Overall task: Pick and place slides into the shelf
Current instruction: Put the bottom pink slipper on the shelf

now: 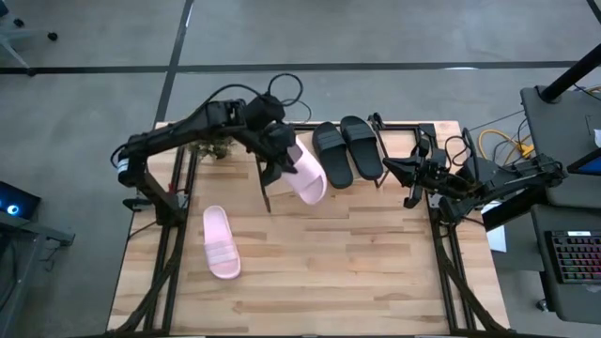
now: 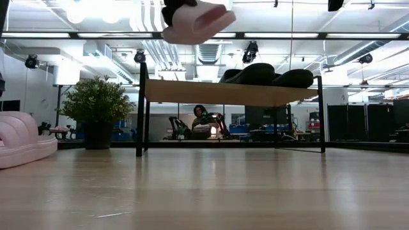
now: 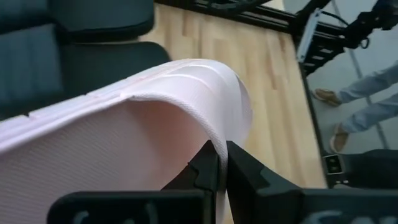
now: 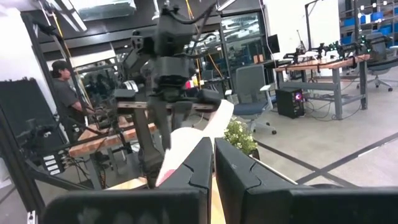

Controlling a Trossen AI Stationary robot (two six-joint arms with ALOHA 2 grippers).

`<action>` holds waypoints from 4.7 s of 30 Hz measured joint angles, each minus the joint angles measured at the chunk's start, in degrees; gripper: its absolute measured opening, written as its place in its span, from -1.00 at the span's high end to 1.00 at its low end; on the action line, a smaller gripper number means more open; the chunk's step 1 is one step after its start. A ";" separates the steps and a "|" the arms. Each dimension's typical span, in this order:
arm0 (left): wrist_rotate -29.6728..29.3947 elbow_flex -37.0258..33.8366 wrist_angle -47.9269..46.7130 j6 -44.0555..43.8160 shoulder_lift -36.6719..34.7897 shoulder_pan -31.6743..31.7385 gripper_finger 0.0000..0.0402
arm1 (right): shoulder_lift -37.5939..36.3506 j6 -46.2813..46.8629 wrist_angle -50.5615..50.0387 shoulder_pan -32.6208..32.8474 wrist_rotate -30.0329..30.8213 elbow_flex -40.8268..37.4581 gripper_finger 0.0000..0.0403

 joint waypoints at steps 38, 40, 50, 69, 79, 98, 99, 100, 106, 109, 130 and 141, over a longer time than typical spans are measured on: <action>5.10 23.61 -22.49 14.35 18.25 10.43 1.00 | -0.15 -4.73 0.07 0.00 0.48 0.00 0.96; 5.15 23.61 -22.87 14.24 19.00 10.43 1.00 | -0.17 -5.06 0.08 0.00 0.48 0.00 0.96; 9.12 23.54 -23.47 14.56 22.52 10.32 1.00 | -0.17 -5.03 0.09 0.00 0.49 0.00 0.96; 10.47 22.69 -24.36 14.60 25.10 10.34 1.00 | -0.17 -5.20 0.02 0.00 0.50 0.00 0.96; 12.02 23.84 -26.50 14.53 24.66 10.29 1.00 | -0.17 -6.19 0.02 0.00 0.50 0.00 0.96; 16.27 26.14 -29.05 12.90 24.37 10.32 1.00 | -0.17 -7.35 -0.16 0.00 0.52 0.00 0.96; 16.97 26.12 -29.04 12.90 24.55 10.33 1.00 | -0.17 -7.44 -0.17 0.00 0.52 0.00 0.96; 17.73 26.12 -29.07 12.88 24.69 10.34 1.00 | -0.17 -7.50 -0.17 0.00 0.53 0.00 0.96; 18.05 26.05 -29.07 12.89 26.16 10.34 1.00 | -0.17 -7.56 -0.16 0.00 0.52 0.00 0.96; 18.01 26.05 -28.89 12.90 27.05 10.61 1.00 | -0.17 -7.56 -0.12 0.00 0.52 0.00 0.96; 17.91 28.89 -27.30 11.46 30.83 12.55 1.00 | -0.17 -8.04 -0.09 0.00 0.50 0.00 0.96; 17.94 28.83 -27.98 11.44 30.83 12.57 1.00 | -0.17 -8.04 -0.11 0.00 0.48 0.00 0.96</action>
